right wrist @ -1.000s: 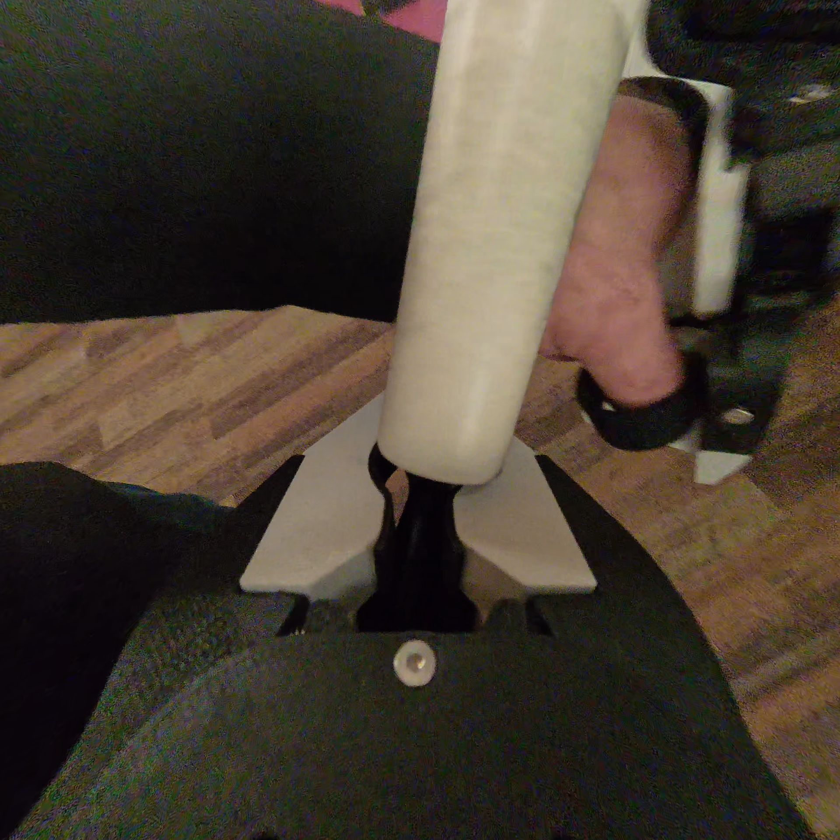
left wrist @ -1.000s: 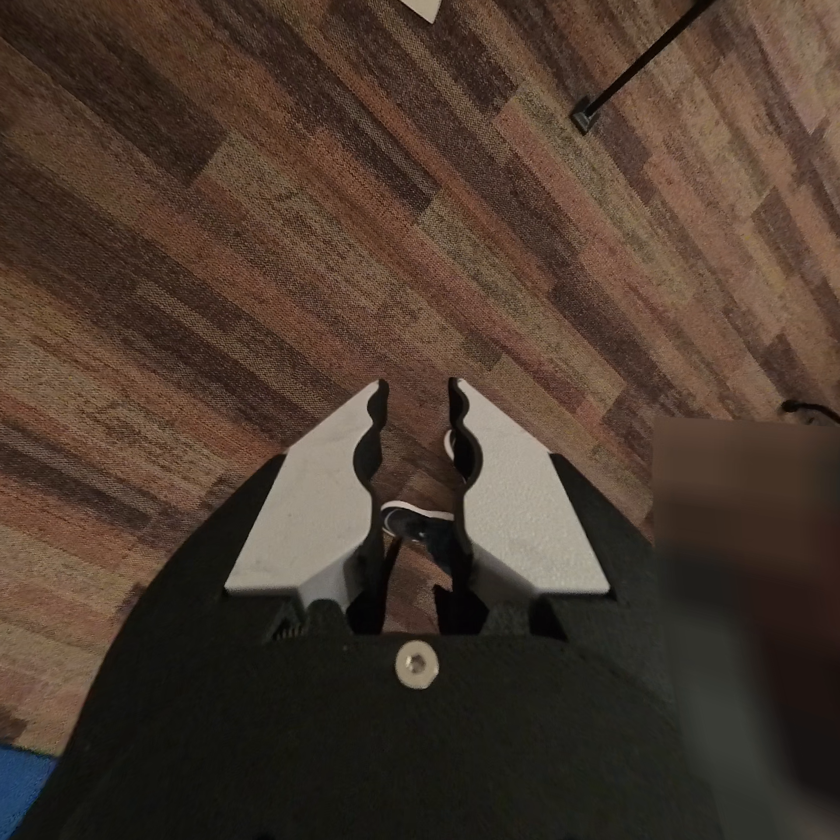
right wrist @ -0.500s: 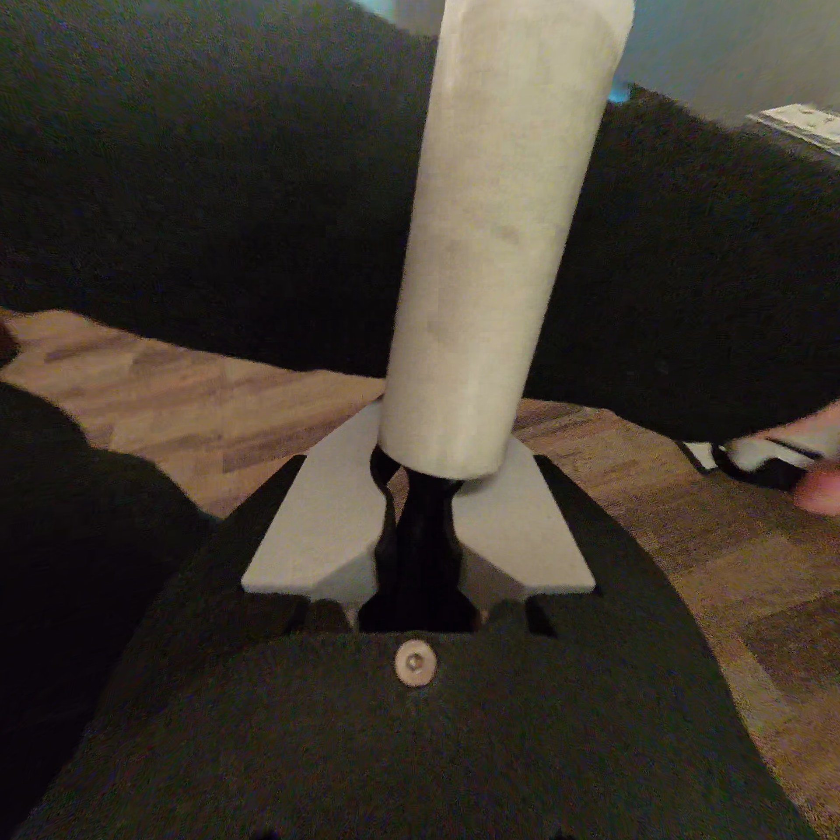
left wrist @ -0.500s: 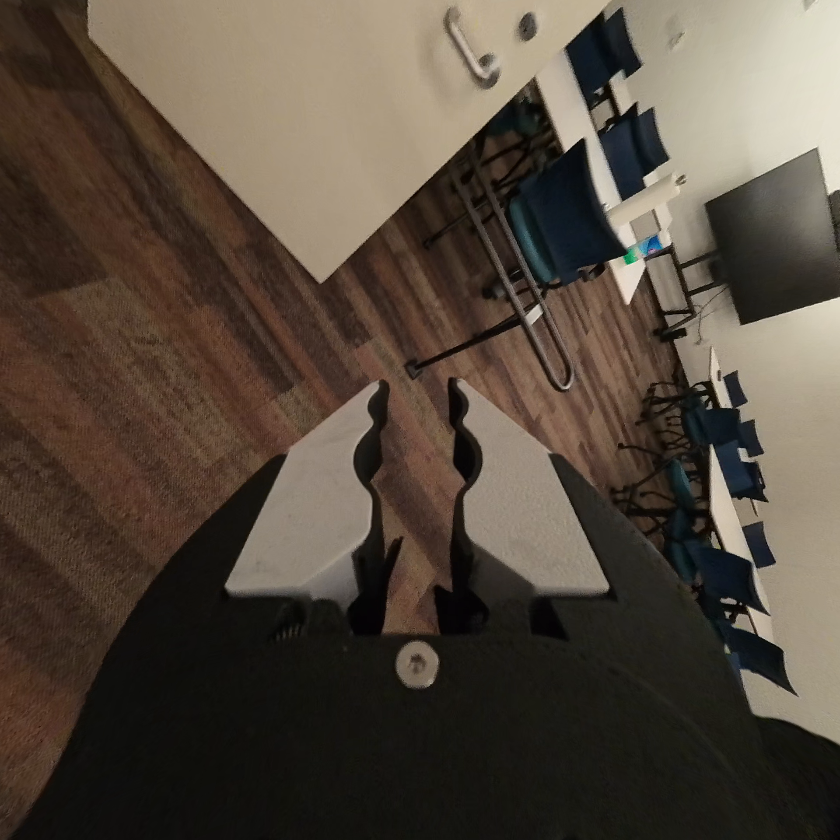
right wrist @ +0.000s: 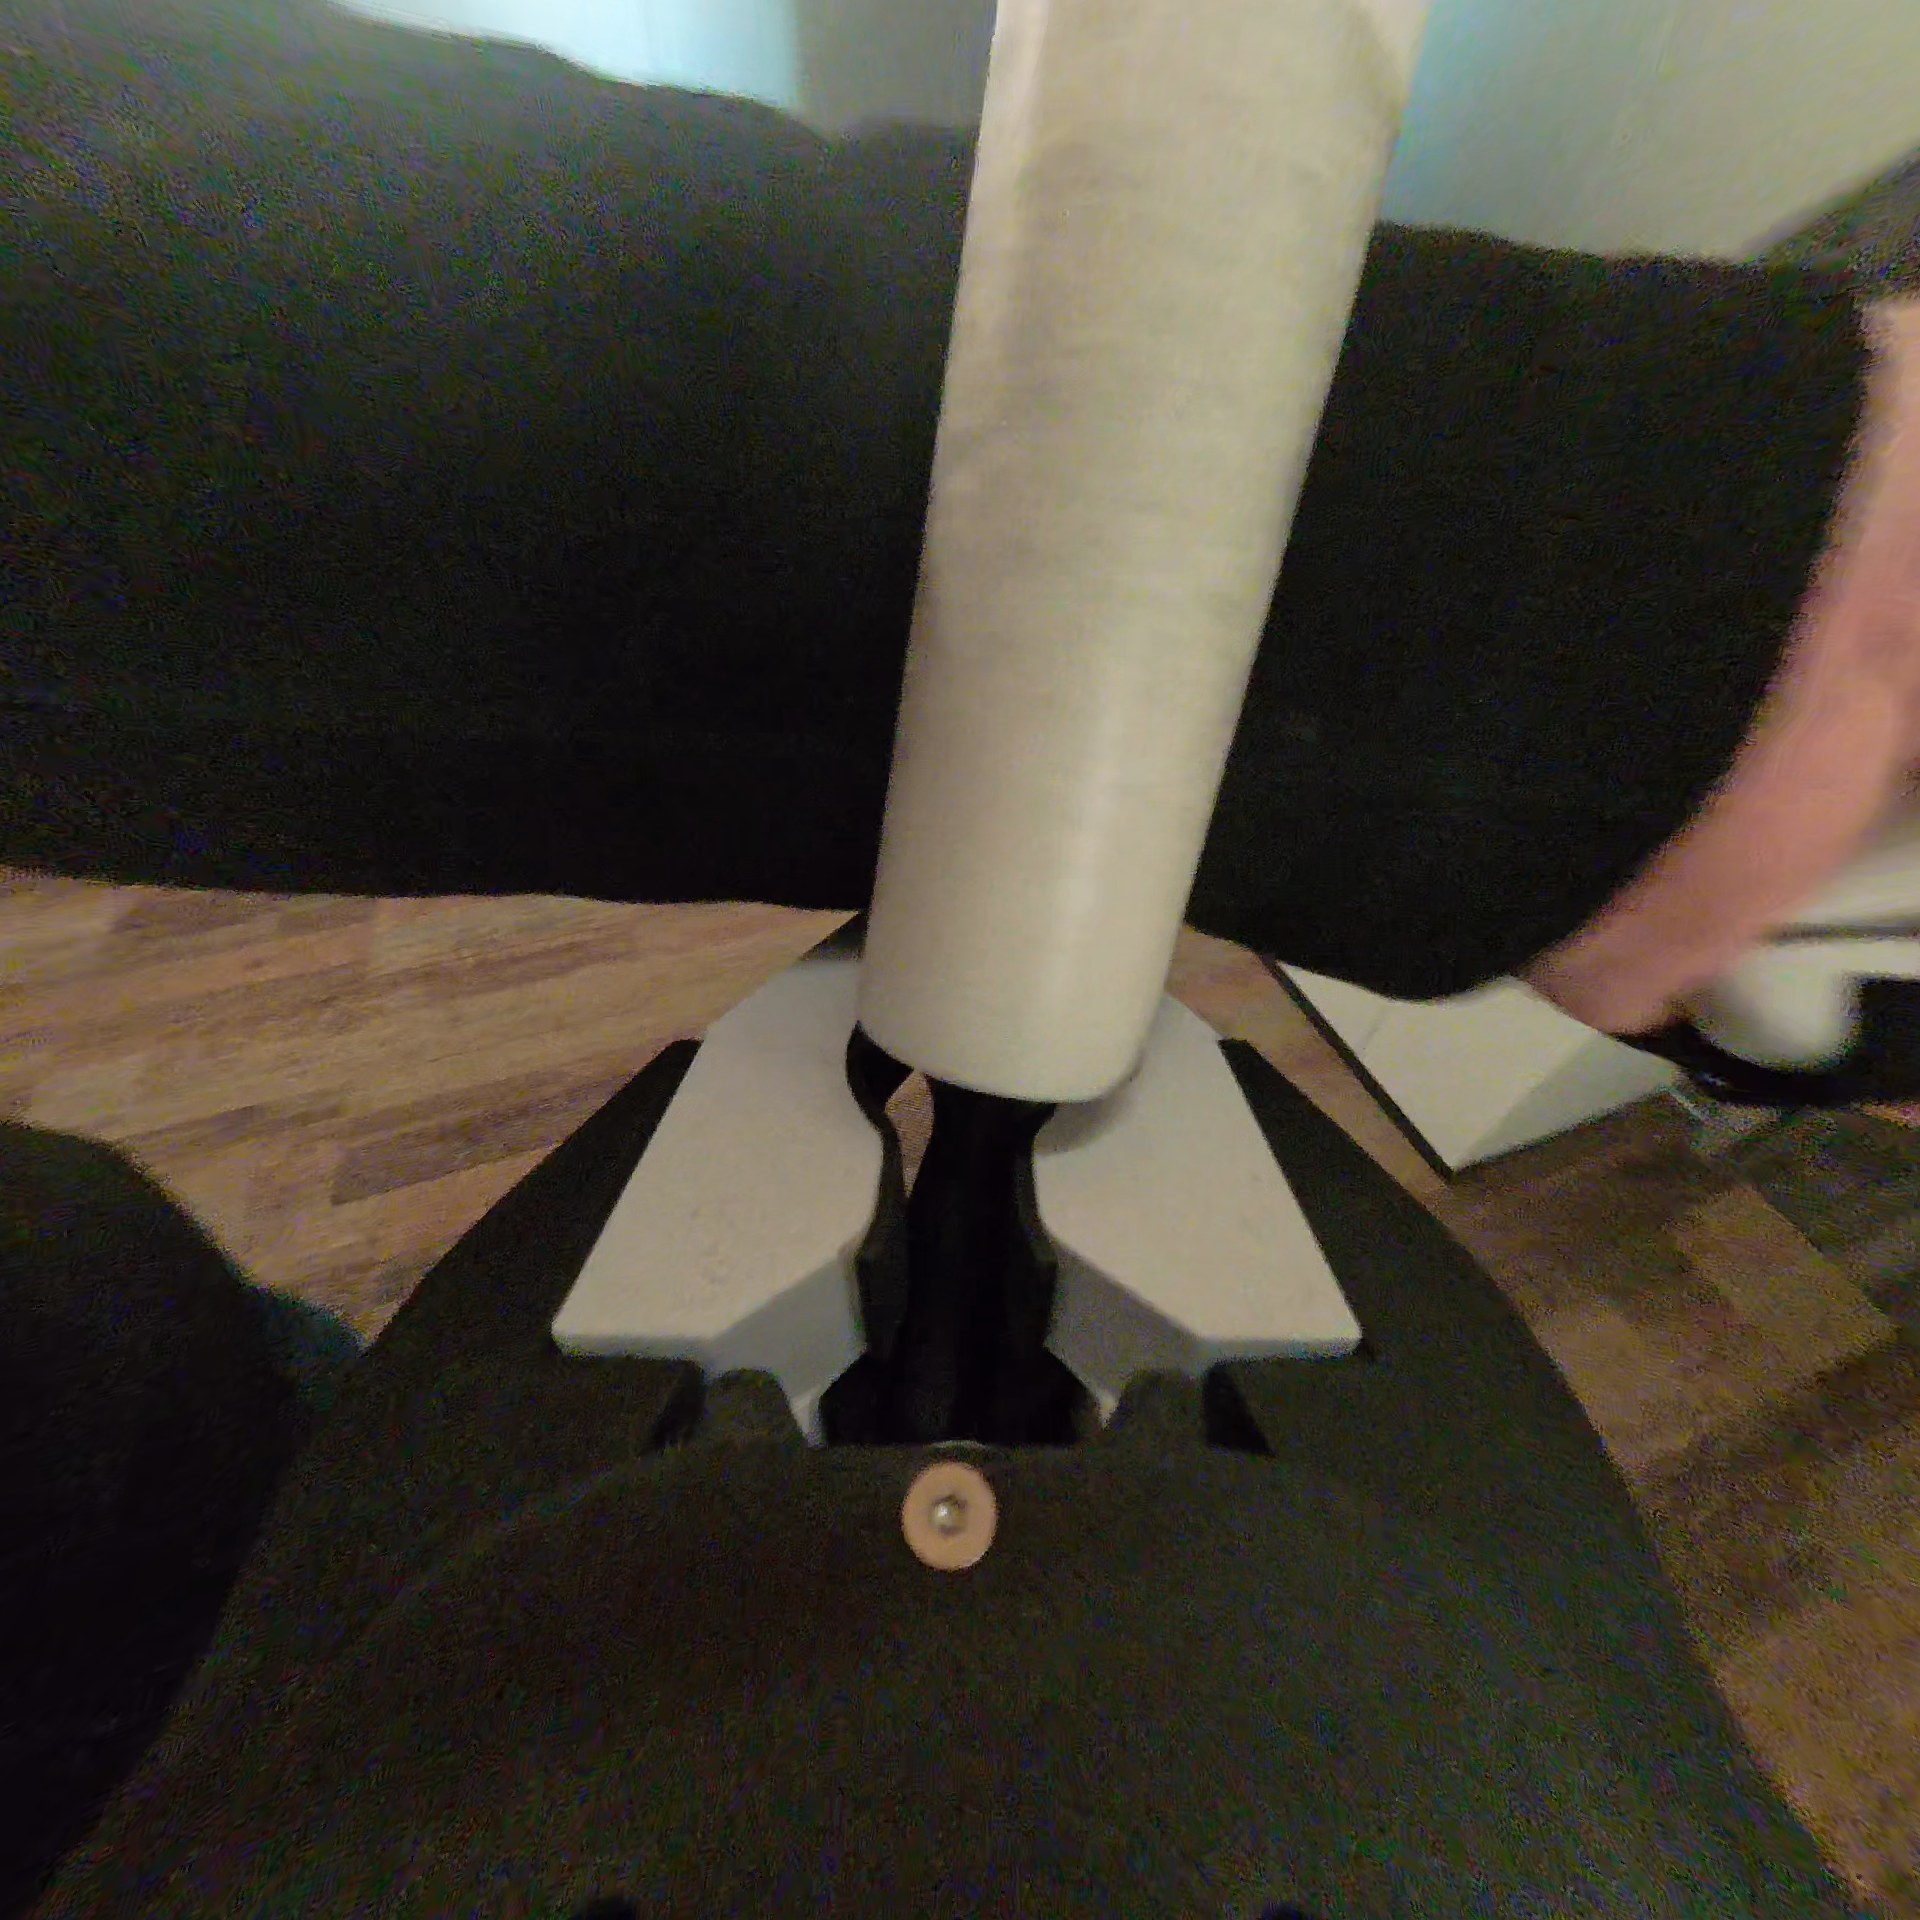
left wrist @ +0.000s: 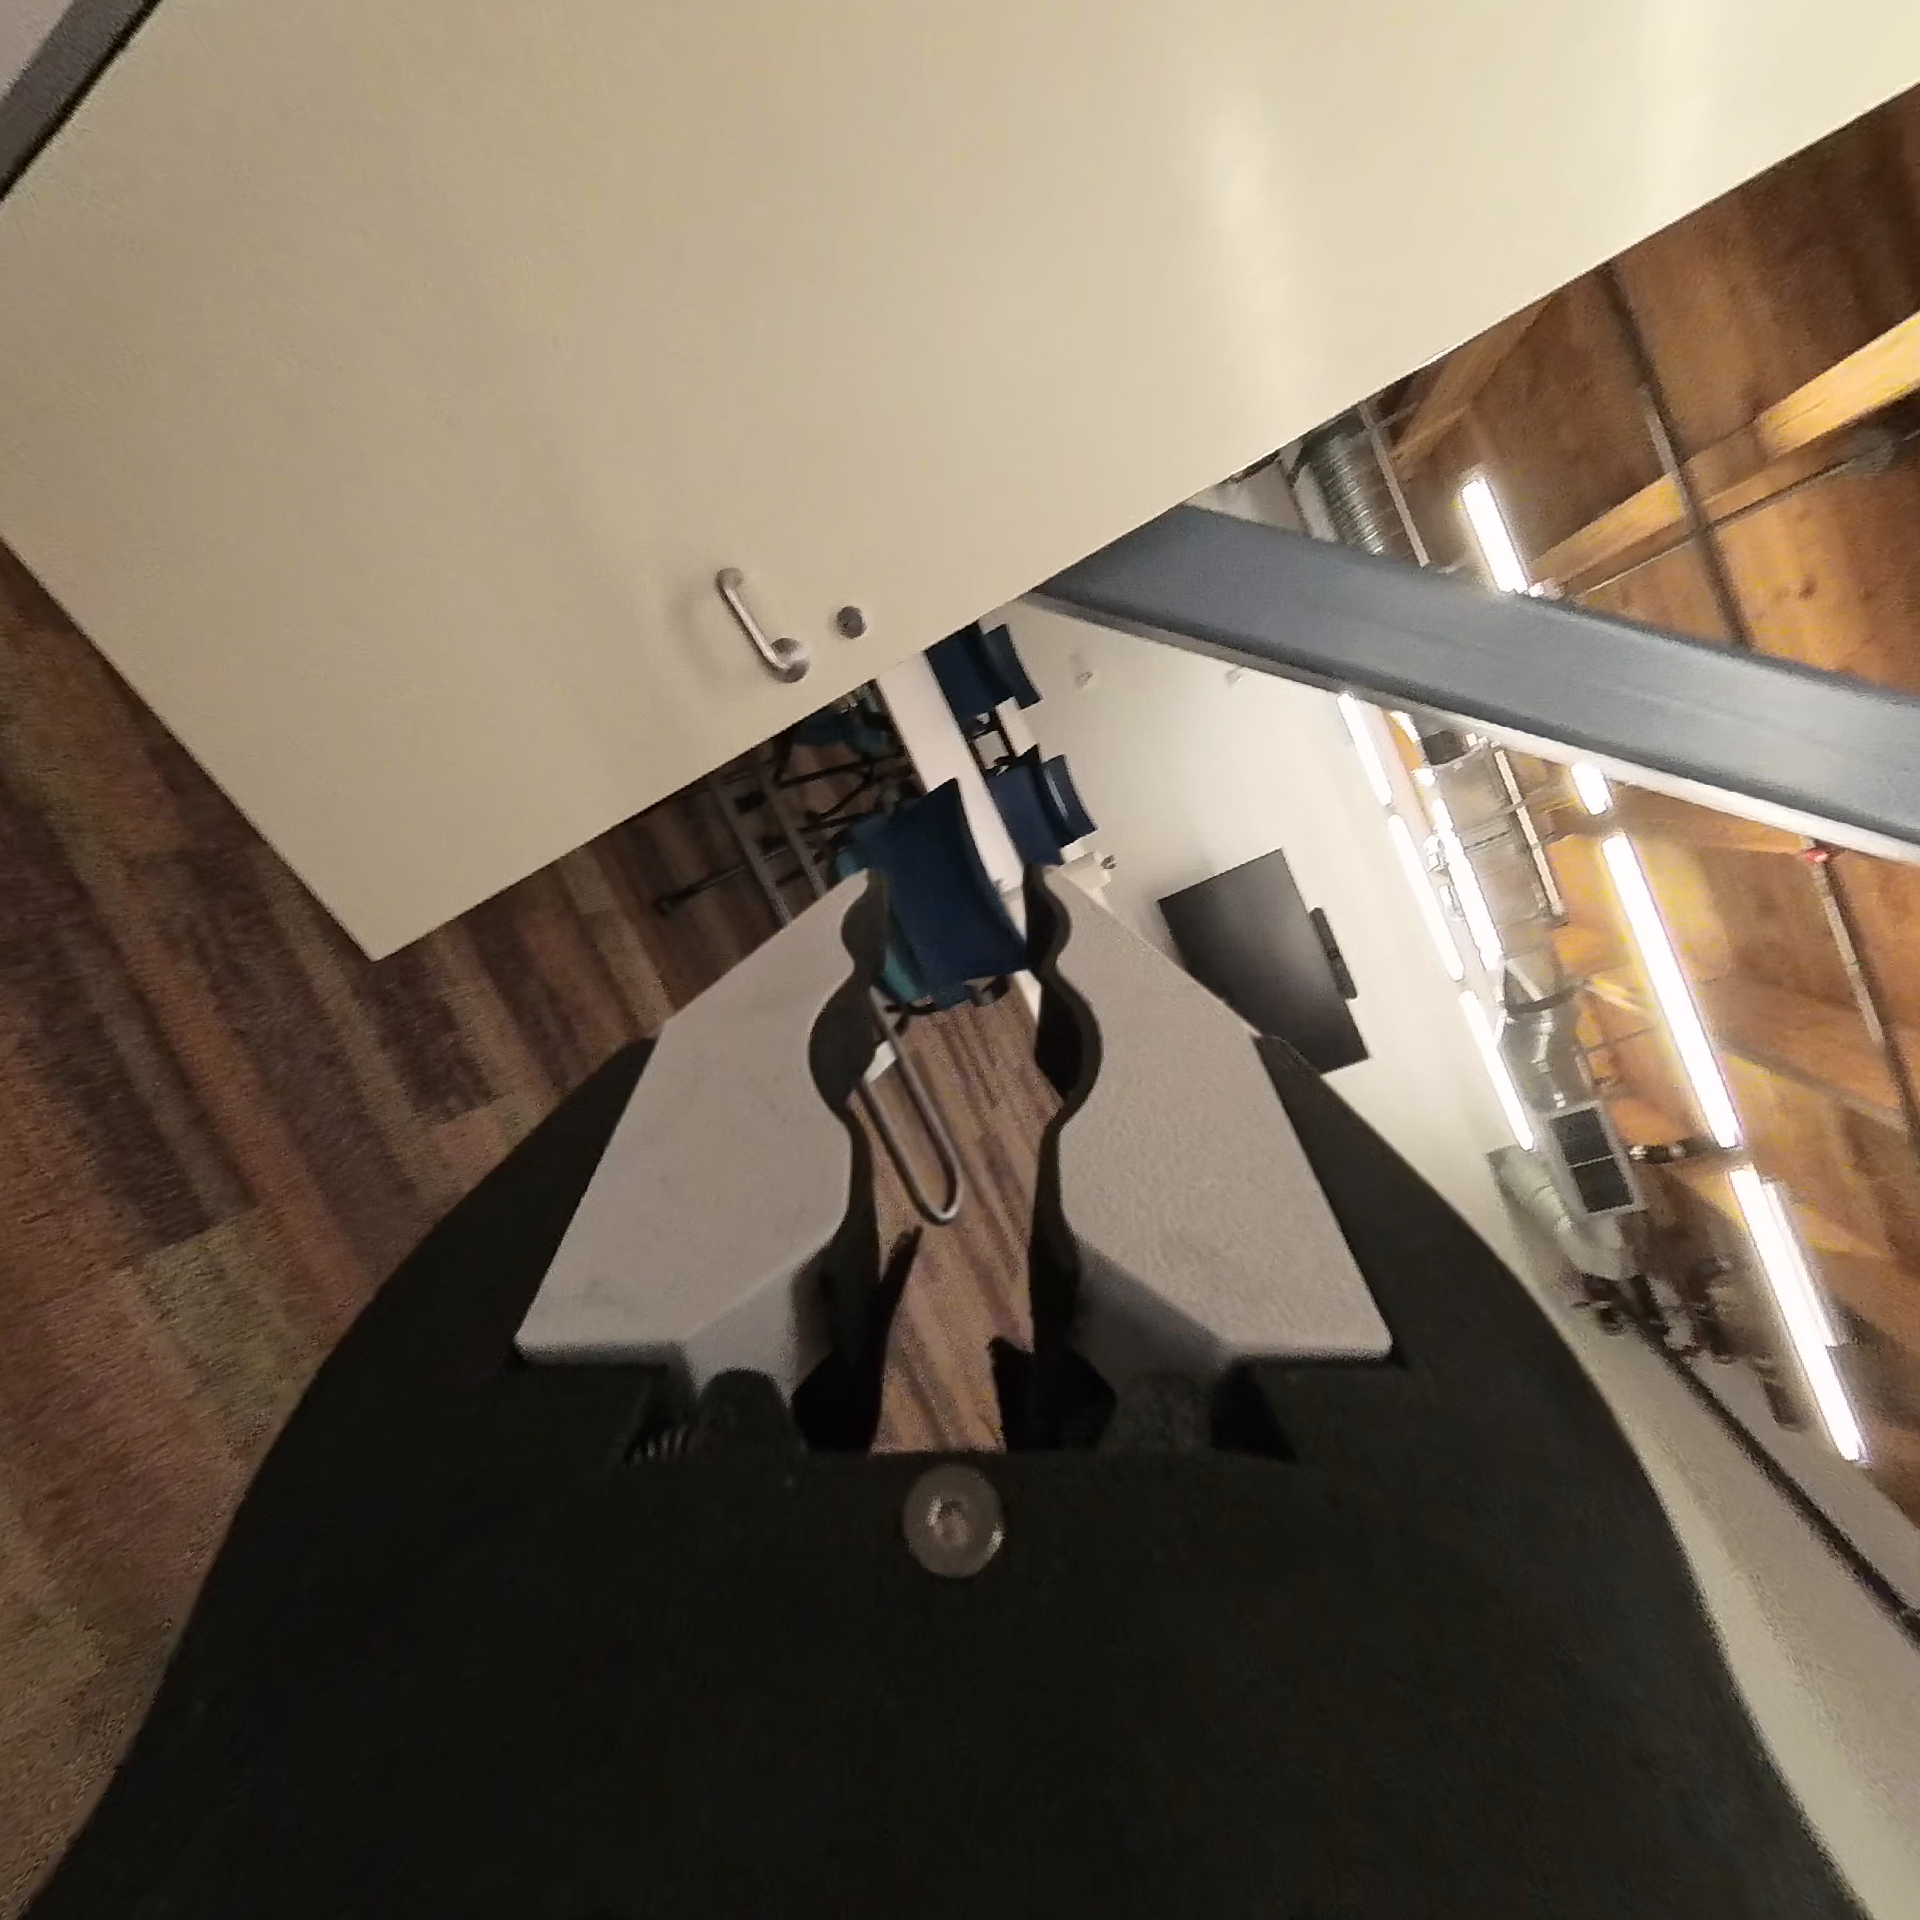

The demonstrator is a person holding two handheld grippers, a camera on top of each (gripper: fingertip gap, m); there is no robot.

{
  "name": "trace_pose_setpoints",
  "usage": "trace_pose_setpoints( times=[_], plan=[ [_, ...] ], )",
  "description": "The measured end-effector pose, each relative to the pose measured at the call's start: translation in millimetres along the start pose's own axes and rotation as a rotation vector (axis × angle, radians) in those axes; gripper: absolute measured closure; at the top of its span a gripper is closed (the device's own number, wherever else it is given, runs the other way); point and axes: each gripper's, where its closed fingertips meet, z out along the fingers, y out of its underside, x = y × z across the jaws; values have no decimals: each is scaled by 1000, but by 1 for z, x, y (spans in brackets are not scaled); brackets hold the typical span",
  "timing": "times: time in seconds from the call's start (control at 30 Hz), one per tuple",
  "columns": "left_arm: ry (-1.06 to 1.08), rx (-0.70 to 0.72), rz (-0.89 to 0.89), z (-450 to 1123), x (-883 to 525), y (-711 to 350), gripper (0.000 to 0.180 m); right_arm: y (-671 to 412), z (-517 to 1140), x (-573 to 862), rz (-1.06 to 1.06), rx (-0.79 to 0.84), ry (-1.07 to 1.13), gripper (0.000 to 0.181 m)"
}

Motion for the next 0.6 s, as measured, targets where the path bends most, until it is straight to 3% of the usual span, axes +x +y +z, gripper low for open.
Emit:
trace_pose_setpoints(
  times=[0.13, 0.33, 0.5, 0.6],
  plan=[
    [33, 46, -7, -4, 14, -4, 157, 11, -8, 60, 102, 3, 107, 173],
    [65, 92, -17, -11, 26, -20, 158, -12, -4, -13, -111, 18, -30, 172],
    [134, 138, -28, -16, 49, -29, 158, -14, -7, 44, 18, 54, 98, 173],
    [150, 130, -9, -13, 59, -29, 158, -22, -8, 23, -47, 74, 44, 173]
  ],
)
